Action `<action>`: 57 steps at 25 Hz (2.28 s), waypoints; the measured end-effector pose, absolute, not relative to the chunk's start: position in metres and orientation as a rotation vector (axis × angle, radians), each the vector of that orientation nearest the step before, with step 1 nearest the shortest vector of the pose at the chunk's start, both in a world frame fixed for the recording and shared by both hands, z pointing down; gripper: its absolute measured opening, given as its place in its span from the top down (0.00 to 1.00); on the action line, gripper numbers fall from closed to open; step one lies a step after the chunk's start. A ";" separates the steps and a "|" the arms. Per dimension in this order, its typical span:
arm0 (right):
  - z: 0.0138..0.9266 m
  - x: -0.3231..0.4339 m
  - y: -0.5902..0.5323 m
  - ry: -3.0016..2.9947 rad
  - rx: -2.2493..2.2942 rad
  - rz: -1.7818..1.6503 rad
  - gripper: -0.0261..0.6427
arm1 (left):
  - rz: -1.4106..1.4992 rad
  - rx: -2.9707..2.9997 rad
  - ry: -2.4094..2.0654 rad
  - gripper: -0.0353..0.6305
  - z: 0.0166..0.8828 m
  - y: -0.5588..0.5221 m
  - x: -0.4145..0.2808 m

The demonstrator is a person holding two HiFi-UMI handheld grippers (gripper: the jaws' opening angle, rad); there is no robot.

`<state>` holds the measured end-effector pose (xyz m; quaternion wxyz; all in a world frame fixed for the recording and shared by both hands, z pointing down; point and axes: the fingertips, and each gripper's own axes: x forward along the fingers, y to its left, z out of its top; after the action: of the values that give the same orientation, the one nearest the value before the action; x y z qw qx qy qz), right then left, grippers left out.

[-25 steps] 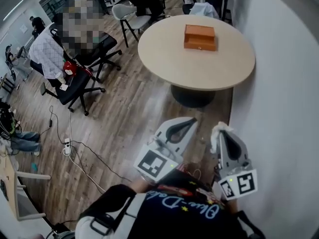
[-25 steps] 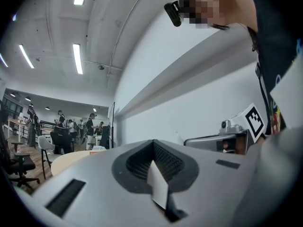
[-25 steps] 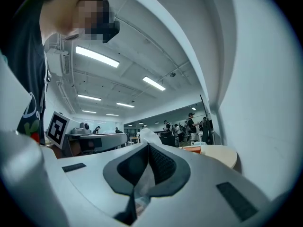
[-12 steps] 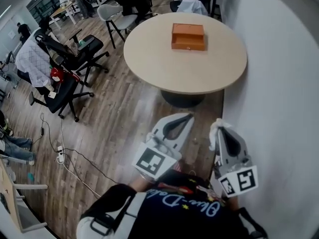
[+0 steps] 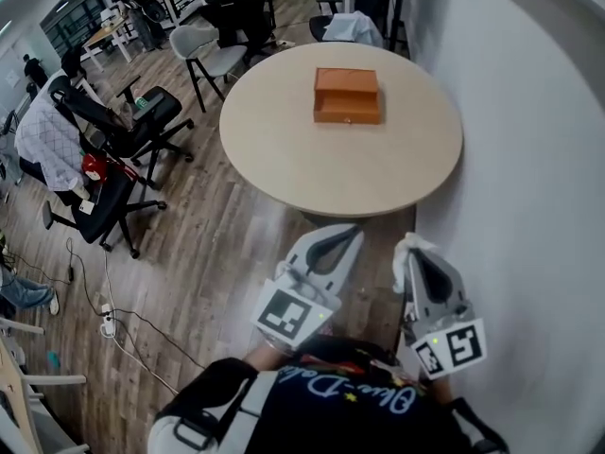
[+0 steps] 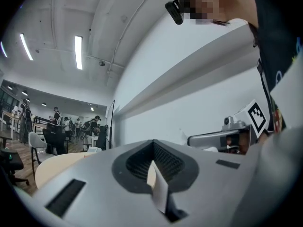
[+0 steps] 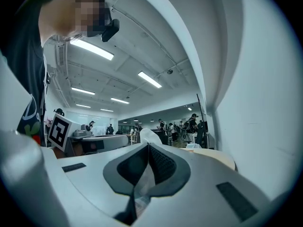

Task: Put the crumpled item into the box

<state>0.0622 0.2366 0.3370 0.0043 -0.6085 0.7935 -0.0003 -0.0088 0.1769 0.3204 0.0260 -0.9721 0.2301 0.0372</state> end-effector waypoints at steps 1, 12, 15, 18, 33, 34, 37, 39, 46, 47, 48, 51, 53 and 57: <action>0.337 0.063 0.231 2.484 -1.910 -0.002 0.96 | 0.114 -3.004 0.712 0.96 0.320 0.171 -0.008; 0.341 0.064 0.175 2.473 -1.945 -0.056 0.96 | 0.133 -3.035 0.695 0.96 0.322 0.112 -0.006; 0.339 0.060 0.160 2.474 -1.946 -0.061 0.96 | 0.137 -3.034 0.703 0.96 0.319 0.097 -0.011; 0.338 0.055 0.142 2.488 -1.944 -0.059 0.96 | 0.140 -3.025 0.715 0.96 0.315 0.081 -0.019; 0.350 0.031 0.073 2.546 -1.892 -0.077 0.96 | 0.079 -2.998 0.821 0.96 0.329 0.018 -0.054; 0.350 0.031 0.070 2.545 -1.891 -0.088 0.96 | 0.074 -3.001 0.828 0.96 0.330 0.016 -0.055; 0.352 0.029 0.059 2.539 -1.853 -0.136 0.96 | 0.049 -3.002 0.861 0.96 0.334 0.007 -0.056; 0.355 0.031 0.049 2.553 -1.834 -0.145 0.96 | 0.037 -3.000 0.890 0.96 0.336 -0.002 -0.055; 0.356 0.045 -0.002 2.618 -1.769 -0.117 0.96 | 0.022 -2.961 0.991 0.96 0.335 -0.047 -0.048; 0.356 0.048 -0.009 2.624 -1.761 -0.113 0.96 | 0.021 -2.959 1.002 0.96 0.336 -0.053 -0.046; 0.356 0.050 -0.015 2.631 -1.753 -0.111 0.96 | 0.020 -2.957 1.010 0.96 0.336 -0.059 -0.044; 0.355 0.059 -0.035 2.656 -1.726 -0.115 0.96 | 0.032 -2.949 1.040 0.96 0.334 -0.077 -0.035; 0.353 0.063 -0.049 2.659 -1.698 -0.142 0.96 | 0.025 -2.938 1.058 0.96 0.333 -0.090 -0.030; 0.352 0.076 -0.072 2.682 -1.663 -0.129 0.96 | 0.010 -2.923 1.109 0.96 0.335 -0.112 -0.019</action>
<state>0.0757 -0.0720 0.3525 -0.0086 -0.5266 0.8491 -0.0410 -0.0186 -0.1119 0.3350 0.0077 -0.9349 0.3549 0.0031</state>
